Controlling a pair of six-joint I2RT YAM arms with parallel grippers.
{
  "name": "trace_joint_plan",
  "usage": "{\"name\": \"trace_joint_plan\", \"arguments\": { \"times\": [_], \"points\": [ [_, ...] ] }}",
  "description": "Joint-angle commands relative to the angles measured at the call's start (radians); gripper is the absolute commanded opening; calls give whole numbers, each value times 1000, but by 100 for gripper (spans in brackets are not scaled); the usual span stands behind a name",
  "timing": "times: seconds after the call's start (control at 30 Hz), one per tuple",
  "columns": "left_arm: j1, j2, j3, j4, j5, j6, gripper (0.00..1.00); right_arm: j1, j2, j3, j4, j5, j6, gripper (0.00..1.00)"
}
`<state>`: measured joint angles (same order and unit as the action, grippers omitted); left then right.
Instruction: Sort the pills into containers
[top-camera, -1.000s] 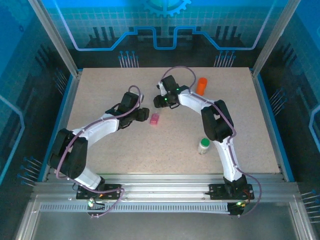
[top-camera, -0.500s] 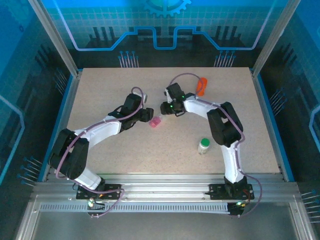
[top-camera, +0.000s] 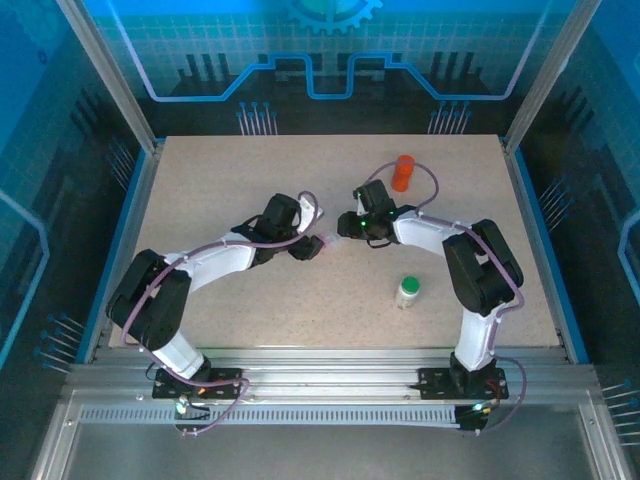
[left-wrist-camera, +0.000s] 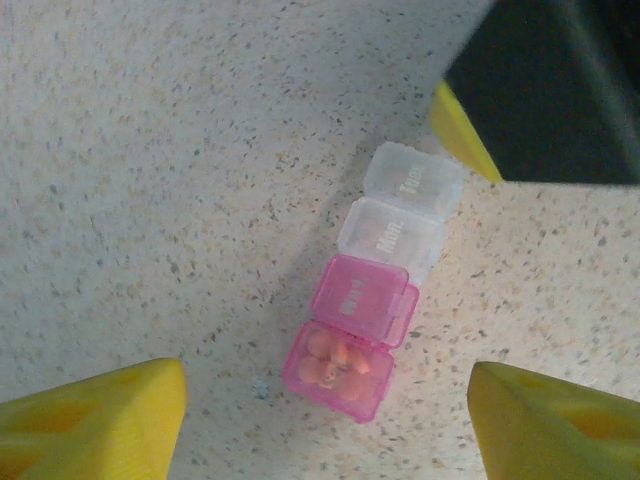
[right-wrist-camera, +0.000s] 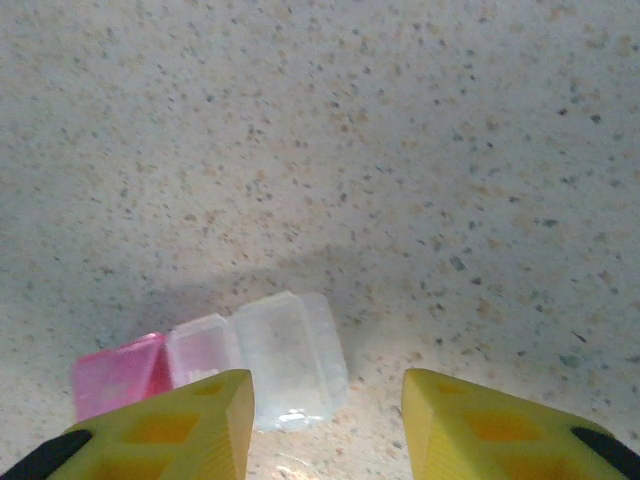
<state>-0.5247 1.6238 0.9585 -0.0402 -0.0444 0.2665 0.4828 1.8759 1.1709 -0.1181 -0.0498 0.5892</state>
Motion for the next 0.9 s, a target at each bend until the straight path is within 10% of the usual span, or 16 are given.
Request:
{"name": "trace_joint_plan", "arguments": {
  "times": [0.0,0.87],
  "points": [
    [3,31,12,47,63,203,77,-6,-13,-3,39,-40,23,44],
    [8,267,189,41,-212,250,84,-6,83,24,21,-50,-9,45]
  ]
}}
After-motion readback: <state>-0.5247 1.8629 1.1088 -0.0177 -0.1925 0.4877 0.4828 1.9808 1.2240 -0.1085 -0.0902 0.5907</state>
